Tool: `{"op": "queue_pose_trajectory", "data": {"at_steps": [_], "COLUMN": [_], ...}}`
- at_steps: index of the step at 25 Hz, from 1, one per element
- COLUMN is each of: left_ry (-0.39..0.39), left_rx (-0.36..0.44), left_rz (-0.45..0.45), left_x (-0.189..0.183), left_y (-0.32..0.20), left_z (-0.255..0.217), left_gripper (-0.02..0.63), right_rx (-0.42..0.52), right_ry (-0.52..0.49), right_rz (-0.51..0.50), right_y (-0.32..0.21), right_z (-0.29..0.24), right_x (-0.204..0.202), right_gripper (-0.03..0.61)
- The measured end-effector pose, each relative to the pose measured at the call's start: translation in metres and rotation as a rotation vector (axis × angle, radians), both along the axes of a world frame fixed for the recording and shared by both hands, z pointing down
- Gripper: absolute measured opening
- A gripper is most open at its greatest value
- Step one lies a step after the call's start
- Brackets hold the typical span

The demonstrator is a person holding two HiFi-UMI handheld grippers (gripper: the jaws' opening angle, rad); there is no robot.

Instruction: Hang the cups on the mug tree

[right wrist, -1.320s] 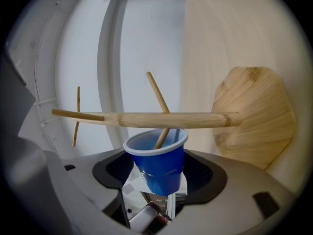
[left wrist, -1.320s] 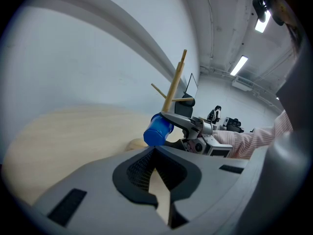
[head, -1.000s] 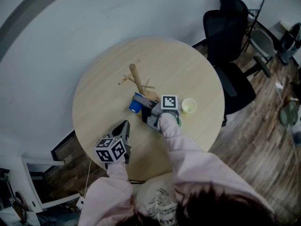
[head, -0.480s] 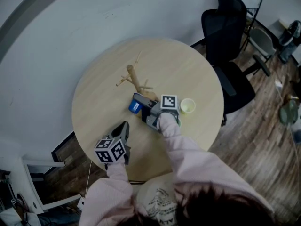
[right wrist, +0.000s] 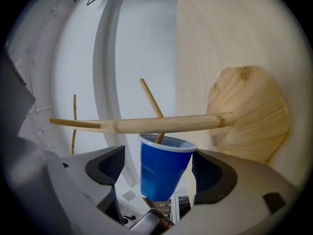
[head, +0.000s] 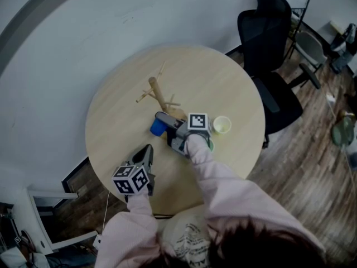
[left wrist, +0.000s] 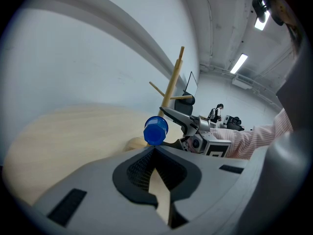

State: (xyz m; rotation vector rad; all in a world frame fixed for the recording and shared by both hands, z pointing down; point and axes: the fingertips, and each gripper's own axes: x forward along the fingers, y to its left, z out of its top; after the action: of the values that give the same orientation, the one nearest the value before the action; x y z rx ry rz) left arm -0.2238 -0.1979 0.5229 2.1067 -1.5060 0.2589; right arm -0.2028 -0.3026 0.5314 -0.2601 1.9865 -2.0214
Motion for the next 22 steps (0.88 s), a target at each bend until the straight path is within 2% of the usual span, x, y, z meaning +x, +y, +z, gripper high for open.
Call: {"op": "queue_pose_trajectory", "data": {"at_steps": [12,22], "left_ry": [0.004,0.009], "left_rx": [-0.001,-0.006], "left_rz": [0.004,0.008], "left_x": [0.003,0.005], "left_y": [0.003,0.008], "left_z": [0.001,0.003], "left_gripper": [0.000,0.000], "right_rx": [-0.025,-0.038], "right_ry": [0.008,0.002], "right_rz": [-0.001,-0.015], "right_y": [0.008,0.020], "right_z": [0.011,0.015], "right_x": [-0.001,-0.002], "right_gripper": [0.465,0.465]}}
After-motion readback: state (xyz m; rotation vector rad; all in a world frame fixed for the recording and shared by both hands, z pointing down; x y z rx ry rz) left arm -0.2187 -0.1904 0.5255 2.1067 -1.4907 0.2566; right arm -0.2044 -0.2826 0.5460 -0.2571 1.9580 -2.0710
